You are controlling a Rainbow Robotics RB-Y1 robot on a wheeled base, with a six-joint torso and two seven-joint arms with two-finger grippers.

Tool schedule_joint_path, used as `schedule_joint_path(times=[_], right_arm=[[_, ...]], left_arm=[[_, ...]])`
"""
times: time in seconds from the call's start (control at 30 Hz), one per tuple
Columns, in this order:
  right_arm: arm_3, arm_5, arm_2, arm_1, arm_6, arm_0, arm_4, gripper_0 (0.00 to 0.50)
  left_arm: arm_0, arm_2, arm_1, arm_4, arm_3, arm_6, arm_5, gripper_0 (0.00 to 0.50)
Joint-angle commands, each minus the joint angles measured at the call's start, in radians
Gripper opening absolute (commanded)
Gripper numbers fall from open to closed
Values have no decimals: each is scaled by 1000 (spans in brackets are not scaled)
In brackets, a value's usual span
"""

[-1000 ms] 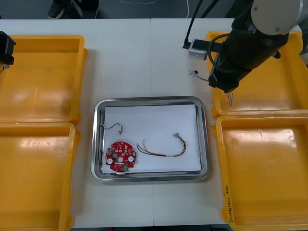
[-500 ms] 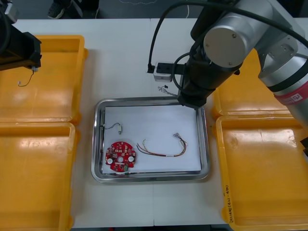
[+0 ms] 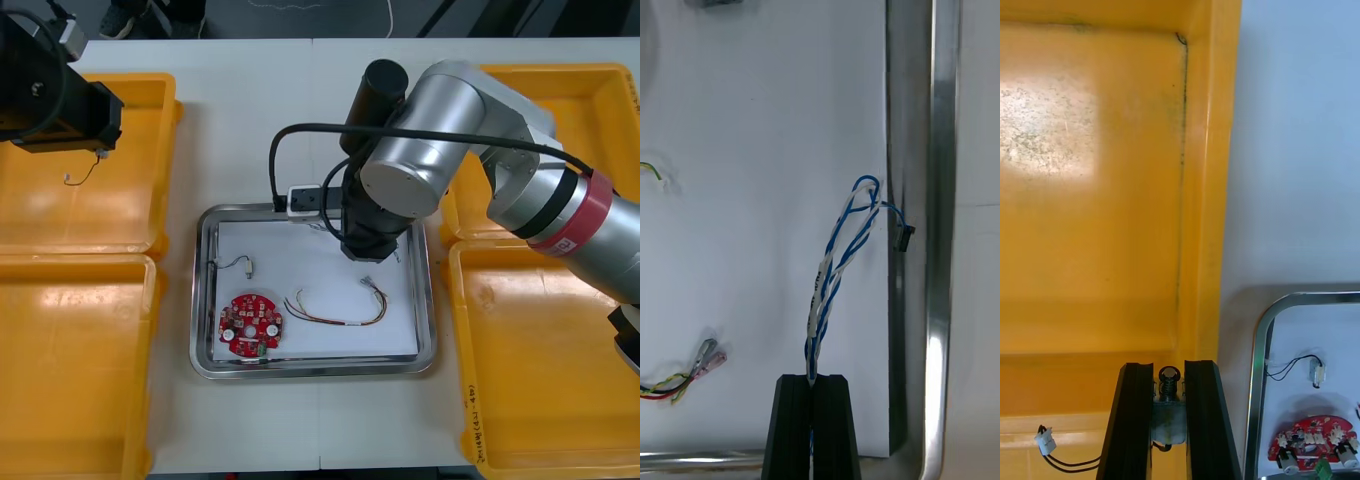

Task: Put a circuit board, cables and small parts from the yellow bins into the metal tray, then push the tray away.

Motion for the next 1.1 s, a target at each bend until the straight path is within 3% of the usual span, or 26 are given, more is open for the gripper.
schedule_joint_path(times=[0.03, 0.5, 1.1], right_arm=[[-31, -34, 57, 19, 45, -47, 14, 0], [51, -67, 97, 59, 68, -47, 37, 0], [74, -95, 120, 57, 65, -47, 41, 0]], left_arm=[[-20, -26, -15, -3, -42, 53, 7, 0], [-18, -26, -24, -5, -50, 69, 7, 0], [-17, -23, -24, 8, -51, 73, 7, 0]])
